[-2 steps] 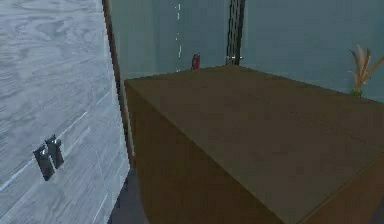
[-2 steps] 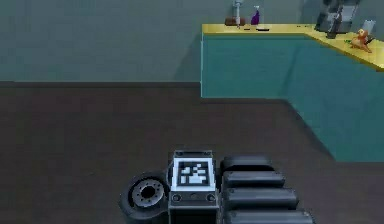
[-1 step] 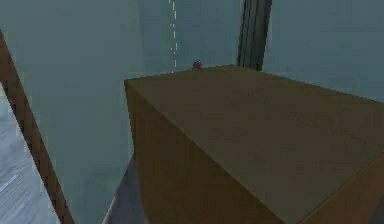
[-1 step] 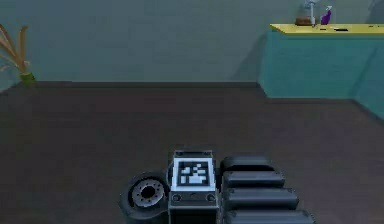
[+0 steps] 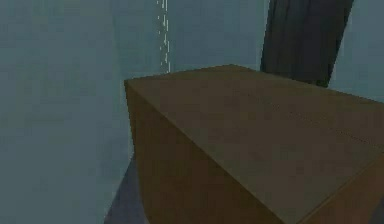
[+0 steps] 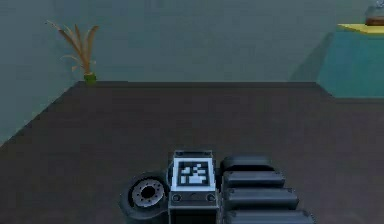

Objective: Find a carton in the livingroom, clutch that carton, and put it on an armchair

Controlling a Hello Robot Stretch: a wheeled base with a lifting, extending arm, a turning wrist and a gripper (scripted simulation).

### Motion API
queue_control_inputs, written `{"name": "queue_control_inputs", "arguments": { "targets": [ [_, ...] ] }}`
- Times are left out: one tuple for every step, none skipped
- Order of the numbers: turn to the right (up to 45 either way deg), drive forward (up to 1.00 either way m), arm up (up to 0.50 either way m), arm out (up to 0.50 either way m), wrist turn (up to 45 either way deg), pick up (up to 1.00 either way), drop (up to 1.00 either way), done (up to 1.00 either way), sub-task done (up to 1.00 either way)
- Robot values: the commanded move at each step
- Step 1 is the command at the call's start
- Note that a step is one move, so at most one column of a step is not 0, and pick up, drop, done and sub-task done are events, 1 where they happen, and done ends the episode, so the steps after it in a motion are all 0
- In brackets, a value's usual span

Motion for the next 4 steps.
{"name": "queue_control_inputs", "arguments": {
  "targets": [
    [0.0,1.00,0.00,0.00,0.0,0.00,0.00,0.00,0.00],
    [6.0,0.00,0.00,0.00,0.0,0.00,0.00,0.00,0.00],
    [0.0,0.25,0.00,0.00,0.0,0.00,0.00,0.00,0.00],
    [9.0,0.00,0.00,0.00,0.0,0.00,0.00,0.00,0.00]
  ]
}}
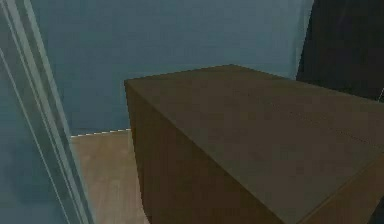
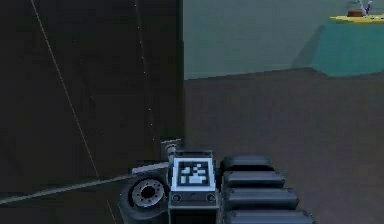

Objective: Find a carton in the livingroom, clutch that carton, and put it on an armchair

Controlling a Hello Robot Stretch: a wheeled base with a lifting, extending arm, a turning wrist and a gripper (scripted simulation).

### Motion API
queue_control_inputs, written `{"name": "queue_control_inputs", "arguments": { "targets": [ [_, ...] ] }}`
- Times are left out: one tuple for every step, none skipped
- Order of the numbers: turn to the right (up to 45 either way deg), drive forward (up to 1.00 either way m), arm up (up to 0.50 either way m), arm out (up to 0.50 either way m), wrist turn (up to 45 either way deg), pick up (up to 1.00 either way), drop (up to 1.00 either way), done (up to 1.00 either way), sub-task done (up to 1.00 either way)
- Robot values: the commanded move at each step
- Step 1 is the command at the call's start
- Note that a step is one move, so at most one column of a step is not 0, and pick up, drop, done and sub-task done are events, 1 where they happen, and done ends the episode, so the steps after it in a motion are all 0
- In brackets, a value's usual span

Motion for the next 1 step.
{"name": "queue_control_inputs", "arguments": {
  "targets": [
    [0.0,1.00,0.00,0.00,0.0,0.00,0.00,0.00,0.00]
  ]
}}
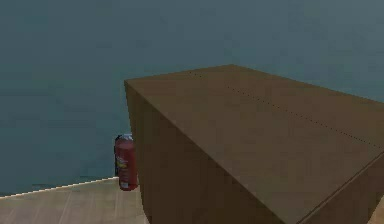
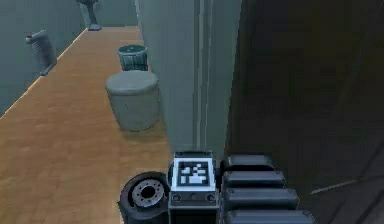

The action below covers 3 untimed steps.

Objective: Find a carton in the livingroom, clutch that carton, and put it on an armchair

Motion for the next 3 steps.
{"name": "queue_control_inputs", "arguments": {
  "targets": [
    [15.0,0.00,0.00,0.00,0.0,0.00,0.00,0.00,0.00],
    [0.0,0.10,0.00,0.00,0.0,0.00,0.00,0.00,0.00],
    [-27.0,0.00,0.00,0.00,0.0,0.00,0.00,0.00,0.00]
  ]
}}
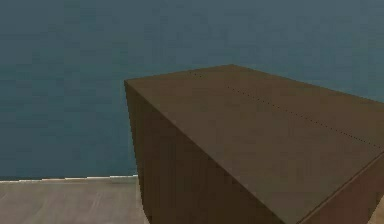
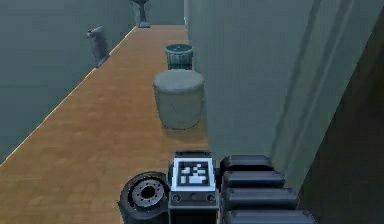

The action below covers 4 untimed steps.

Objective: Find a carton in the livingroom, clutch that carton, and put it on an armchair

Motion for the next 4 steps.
{"name": "queue_control_inputs", "arguments": {
  "targets": [
    [0.0,0.45,0.00,0.00,0.0,0.00,0.00,0.00,0.00],
    [45.0,0.00,0.00,0.00,0.0,0.00,0.00,0.00,0.00],
    [24.0,0.00,0.00,0.00,0.0,0.00,0.00,0.00,0.00],
    [0.0,1.00,0.00,0.00,0.0,0.00,0.00,0.00,0.00]
  ]
}}
